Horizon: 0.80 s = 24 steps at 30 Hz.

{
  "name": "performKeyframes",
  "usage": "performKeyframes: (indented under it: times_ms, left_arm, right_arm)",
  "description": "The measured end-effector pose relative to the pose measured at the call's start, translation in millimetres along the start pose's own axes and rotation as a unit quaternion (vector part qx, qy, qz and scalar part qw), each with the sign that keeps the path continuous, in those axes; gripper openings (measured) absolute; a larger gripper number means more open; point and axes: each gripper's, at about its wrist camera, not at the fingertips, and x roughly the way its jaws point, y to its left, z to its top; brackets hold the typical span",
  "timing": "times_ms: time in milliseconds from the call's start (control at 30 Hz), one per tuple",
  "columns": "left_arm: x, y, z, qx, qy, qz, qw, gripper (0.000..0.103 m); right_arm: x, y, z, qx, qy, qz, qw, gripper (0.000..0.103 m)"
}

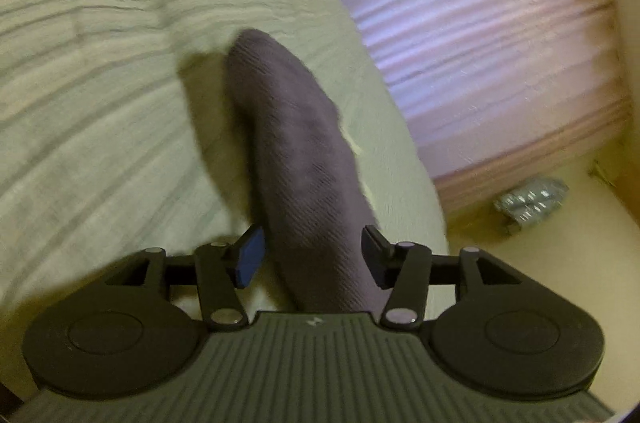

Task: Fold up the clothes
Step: 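Grasp the purple side edge with the left gripper while the right grasps the cream-banded edge, then fold the held edge lengthwise over the cardigan with both grippers and release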

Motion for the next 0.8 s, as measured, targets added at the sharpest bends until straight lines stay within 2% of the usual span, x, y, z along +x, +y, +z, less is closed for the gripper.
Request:
performKeyframes:
  times_ms: [133, 167, 200, 233, 267, 300, 333, 467, 567, 600, 667, 733, 767, 800]
  left_arm:
    - [0.3, 7.8, -1.7, -0.013, -0.014, 0.0, 0.9998, 0.047]
    - [4.8, 6.6, -0.4, -0.016, -0.018, -0.001, 0.9997, 0.045]
    - [8.1, 7.1, 1.5, -0.019, -0.022, -0.004, 0.9996, 0.043]
    - [10.1, 9.1, 2.7, -0.021, -0.027, -0.007, 0.9994, 0.035]
    - [13.5, 10.5, 5.5, -0.024, -0.031, -0.009, 0.9992, 0.02]
    - [17.7, 11.8, 9.9, -0.023, -0.032, -0.011, 0.9992, 0.01]
    - [21.6, 13.2, 14.8, -0.018, -0.03, -0.014, 0.9993, 0.008]
    - [37.9, -3.9, 39.6, 0.056, -0.011, -0.004, 0.9983, 0.007]
    - [45.1, -28.9, 69.3, 0.12, -0.016, -0.002, 0.9927, 0.007]
    - [47.8, -36.0, 79.8, 0.135, -0.019, 0.002, 0.9906, 0.007]
    - [58.8, -39.4, 100.4, 0.13, -0.01, 0.018, 0.9913, 0.007]
    - [65.5, -36.0, 106.8, 0.112, 0.014, 0.051, 0.9922, 0.008]
    - [64.7, -35.3, 103.8, 0.116, 0.019, 0.065, 0.991, 0.009]
    - [59.4, -35.8, 97.9, 0.127, 0.015, 0.075, 0.989, 0.01]
  right_arm:
    - [28.2, 3.1, 5.2, -0.034, 0.039, 0.008, 0.999, 0.087]
    - [35.1, 4.3, 4.0, -0.034, 0.049, 0.011, 0.998, 0.08]
    - [42.1, 5.5, 2.8, -0.035, 0.059, 0.014, 0.998, 0.046]
    - [48.4, 6.2, 2.0, -0.035, 0.068, 0.016, 0.997, 0.039]
    - [51.8, 4.1, 3.5, -0.029, 0.072, 0.015, 0.997, 0.037]
    - [54.6, 2.2, 4.7, -0.023, 0.076, 0.014, 0.997, 0.033]
    - [54.8, 1.0, 5.0, -0.019, 0.076, 0.016, 0.997, 0.03]
    - [45.9, -0.7, -1.9, 0.015, 0.06, 0.023, 0.998, 0.026]
    - [33.9, 3.3, -14.5, 0.06, 0.049, 0.023, 0.997, 0.024]
    - [30.5, 6.9, -19.1, 0.055, 0.051, 0.02, 0.997, 0.023]
    - [23.7, 14.1, -28.5, 0.046, 0.056, 0.014, 0.997, 0.023]
    - [16.9, 21.3, -37.9, 0.037, 0.061, 0.009, 0.997, 0.025]
    - [13.5, 24.9, -42.6, 0.032, 0.063, 0.006, 0.997, 0.028]
    - [10.2, 28.5, -47.3, 0.028, 0.066, 0.003, 0.997, 0.036]
